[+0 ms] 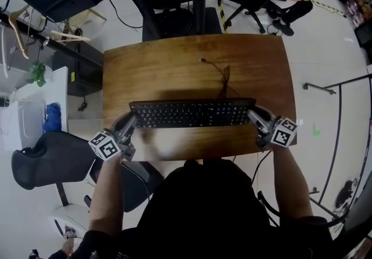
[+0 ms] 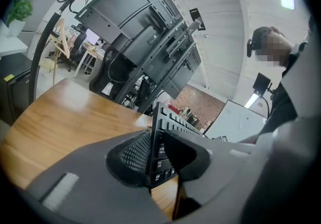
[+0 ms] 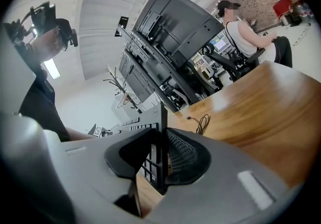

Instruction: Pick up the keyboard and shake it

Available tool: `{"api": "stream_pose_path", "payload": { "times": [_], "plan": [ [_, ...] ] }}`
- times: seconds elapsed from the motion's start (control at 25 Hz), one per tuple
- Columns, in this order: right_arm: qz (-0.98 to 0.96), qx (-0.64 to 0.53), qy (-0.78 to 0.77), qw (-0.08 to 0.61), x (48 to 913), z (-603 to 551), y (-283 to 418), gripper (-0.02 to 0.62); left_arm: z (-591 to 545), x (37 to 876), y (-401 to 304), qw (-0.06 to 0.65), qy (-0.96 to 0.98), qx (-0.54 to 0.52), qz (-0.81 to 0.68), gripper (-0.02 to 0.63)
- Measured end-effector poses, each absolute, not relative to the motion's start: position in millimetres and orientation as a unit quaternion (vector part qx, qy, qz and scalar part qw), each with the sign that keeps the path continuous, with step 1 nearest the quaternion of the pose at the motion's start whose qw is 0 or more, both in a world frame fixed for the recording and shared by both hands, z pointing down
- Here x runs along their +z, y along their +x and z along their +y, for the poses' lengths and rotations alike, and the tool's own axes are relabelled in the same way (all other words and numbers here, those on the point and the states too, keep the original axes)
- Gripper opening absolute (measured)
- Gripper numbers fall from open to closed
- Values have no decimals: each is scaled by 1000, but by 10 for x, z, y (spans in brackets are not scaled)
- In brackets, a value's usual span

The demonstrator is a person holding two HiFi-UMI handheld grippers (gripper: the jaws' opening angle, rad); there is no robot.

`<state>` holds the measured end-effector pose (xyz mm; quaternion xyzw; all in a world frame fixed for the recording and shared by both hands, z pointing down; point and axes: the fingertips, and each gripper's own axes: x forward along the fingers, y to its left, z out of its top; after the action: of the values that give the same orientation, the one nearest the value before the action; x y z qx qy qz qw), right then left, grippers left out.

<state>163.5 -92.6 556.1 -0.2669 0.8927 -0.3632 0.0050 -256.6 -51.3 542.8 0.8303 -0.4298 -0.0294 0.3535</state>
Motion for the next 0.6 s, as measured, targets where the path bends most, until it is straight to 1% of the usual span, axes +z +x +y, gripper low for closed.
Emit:
{"api": "stream_pose_path", "payload": {
  "times": [0.28, 0.6],
  "plan": [
    [875, -403, -266, -20, 5879, -944, 1608, 95, -405, 5810, -2566, 394, 808, -6, -437, 81],
    [858, -434, -270, -61, 6237, -927, 1649, 92, -438, 6109, -2508, 423, 792, 20, -439, 81]
  ]
}}
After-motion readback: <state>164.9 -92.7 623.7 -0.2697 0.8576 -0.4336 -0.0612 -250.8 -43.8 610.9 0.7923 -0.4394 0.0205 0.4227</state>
